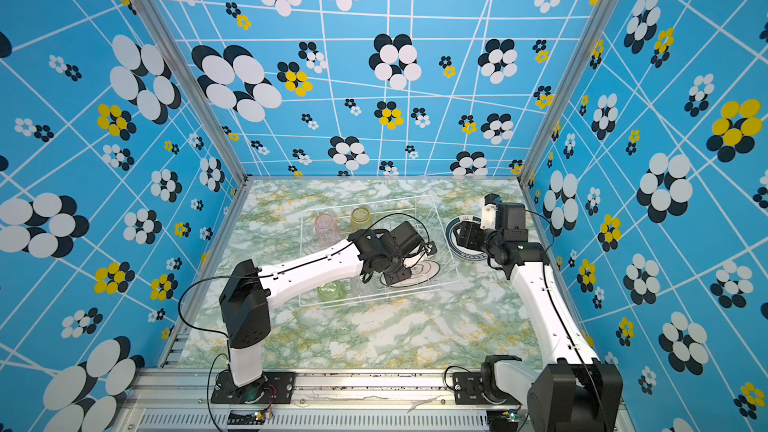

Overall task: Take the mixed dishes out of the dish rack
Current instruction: 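Lower the left gripper onto the next white plate in the rack, then grasp and lift the white plate upright with the left gripper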

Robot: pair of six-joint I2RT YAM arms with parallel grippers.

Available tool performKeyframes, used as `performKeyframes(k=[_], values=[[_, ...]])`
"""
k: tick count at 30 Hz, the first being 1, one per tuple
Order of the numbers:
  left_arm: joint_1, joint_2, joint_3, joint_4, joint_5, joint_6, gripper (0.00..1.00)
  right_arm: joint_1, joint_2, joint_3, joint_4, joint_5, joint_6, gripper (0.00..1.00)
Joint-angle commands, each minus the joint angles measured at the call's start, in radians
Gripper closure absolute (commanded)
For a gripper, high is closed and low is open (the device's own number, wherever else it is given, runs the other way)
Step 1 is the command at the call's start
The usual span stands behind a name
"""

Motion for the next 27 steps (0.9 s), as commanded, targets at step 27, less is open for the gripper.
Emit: performKeyframes(k=[27], values=[[0.382,-0.344,-0.125,0.198,0.701,-0.341,1.0,-0.023,-0.051,-0.138,0.37,-0.557,0.138,0.4]])
